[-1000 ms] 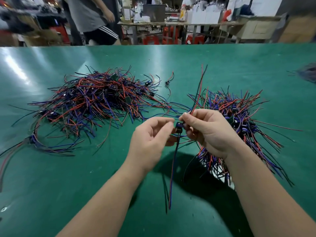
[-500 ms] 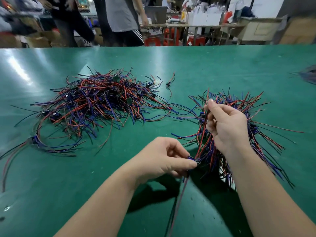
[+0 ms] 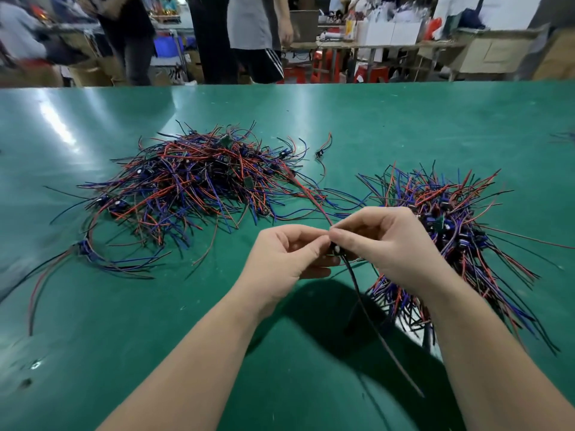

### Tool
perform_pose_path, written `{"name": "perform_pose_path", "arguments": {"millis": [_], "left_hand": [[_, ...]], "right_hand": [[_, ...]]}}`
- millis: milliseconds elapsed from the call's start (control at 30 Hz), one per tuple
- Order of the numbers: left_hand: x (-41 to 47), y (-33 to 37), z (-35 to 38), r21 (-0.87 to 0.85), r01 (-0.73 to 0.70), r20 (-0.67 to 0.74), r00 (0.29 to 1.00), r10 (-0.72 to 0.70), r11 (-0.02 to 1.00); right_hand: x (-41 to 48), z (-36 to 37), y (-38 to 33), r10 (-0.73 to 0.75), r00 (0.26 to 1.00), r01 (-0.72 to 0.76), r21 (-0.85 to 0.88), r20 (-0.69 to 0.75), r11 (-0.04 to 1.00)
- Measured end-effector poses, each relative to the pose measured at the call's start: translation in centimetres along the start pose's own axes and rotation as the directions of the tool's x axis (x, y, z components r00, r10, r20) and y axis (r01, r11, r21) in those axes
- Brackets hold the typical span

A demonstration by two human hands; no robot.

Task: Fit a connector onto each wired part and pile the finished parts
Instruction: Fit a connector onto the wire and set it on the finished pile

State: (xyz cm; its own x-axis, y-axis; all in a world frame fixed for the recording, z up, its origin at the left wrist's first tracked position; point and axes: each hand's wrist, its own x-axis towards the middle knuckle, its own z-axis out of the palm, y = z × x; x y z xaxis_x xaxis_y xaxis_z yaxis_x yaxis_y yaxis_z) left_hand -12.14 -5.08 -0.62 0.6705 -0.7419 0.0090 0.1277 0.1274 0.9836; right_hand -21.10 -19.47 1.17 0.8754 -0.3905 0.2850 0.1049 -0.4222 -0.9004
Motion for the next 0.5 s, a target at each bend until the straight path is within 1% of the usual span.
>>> {"name": "perform_pose_path", "arguments": {"millis": [67,100,133,167,200,233,267,300,333,367,400,433,467,500], "left_hand": [[0.1,-0.1,-0.1,-0.032,0.027,-0.035,0.999,-0.028,0.999],[0.3,0.0,-0.2,-0.046,0.039,-0.048,0.998,-0.041,0.998],[0.4,0.1,-0.4,-0.048,0.047,-0.059,0.997,-0.049,0.998],[0.6,0.3,-0.8,-0.036,0.050,-0.079,0.995,-0.052,0.998],[0.9,0.4,-1.2,-0.012,0.048,-0.119,0.992,-0.049,0.999],[1.1,0.5,-1.9,0.049,0.042,-0.189,0.981,-0.032,0.998],[1.4,0.5,-2.7,0.174,0.040,-0.288,0.958,0.012,0.984],[1.7,0.5,-3.7,0.371,0.058,-0.383,0.919,0.095,0.927],[1.9,0.4,-4.6,0.587,0.124,-0.446,0.874,0.193,0.800],[1.9,0.4,-5.5,0.750,0.224,-0.472,0.841,0.265,0.622],[2.0,0.2,-6.3,0.827,0.324,-0.482,0.829,0.284,0.459],[2.1,0.0,-6.9,0.844,0.411,-0.502,0.831,0.237,0.345],[2.1,-0.1,-7.3,0.836,0.479,-0.529,0.834,0.160,0.268],[2.1,-0.1,-7.4,0.829,0.520,-0.545,0.834,0.087,0.205]], "right_hand": [[-0.2,0.1,-0.1,0.013,0.998,-0.005,-0.103,0.069,0.995],[-0.2,0.2,-0.2,0.005,0.997,0.004,-0.117,0.074,0.993],[-0.2,0.4,-0.3,-0.022,0.999,0.027,-0.124,0.042,0.992],[-0.1,0.5,-0.4,-0.061,0.997,0.056,-0.128,-0.036,0.990],[0.0,0.5,-0.5,-0.099,0.983,0.081,-0.121,-0.156,0.989],[0.1,0.3,-0.5,-0.124,0.946,0.095,-0.108,-0.300,0.990],[0.1,-0.2,-0.6,-0.135,0.885,0.096,-0.109,-0.445,0.989],[0.1,-0.8,-0.6,-0.141,0.812,0.073,-0.142,-0.566,0.987],[0.2,-1.7,-0.6,-0.153,0.747,0.018,-0.210,-0.648,0.978],[0.2,-2.7,-0.4,-0.166,0.710,-0.072,-0.304,-0.684,0.950],[0.3,-3.7,0.0,-0.168,0.705,-0.176,-0.400,-0.689,0.899],[0.4,-4.5,0.3,-0.142,0.726,-0.275,-0.473,-0.673,0.837],[0.5,-5.0,0.7,-0.089,0.756,-0.343,-0.508,-0.648,0.790],[0.5,-5.3,0.9,-0.027,0.782,-0.379,-0.509,-0.623,0.773]]}}
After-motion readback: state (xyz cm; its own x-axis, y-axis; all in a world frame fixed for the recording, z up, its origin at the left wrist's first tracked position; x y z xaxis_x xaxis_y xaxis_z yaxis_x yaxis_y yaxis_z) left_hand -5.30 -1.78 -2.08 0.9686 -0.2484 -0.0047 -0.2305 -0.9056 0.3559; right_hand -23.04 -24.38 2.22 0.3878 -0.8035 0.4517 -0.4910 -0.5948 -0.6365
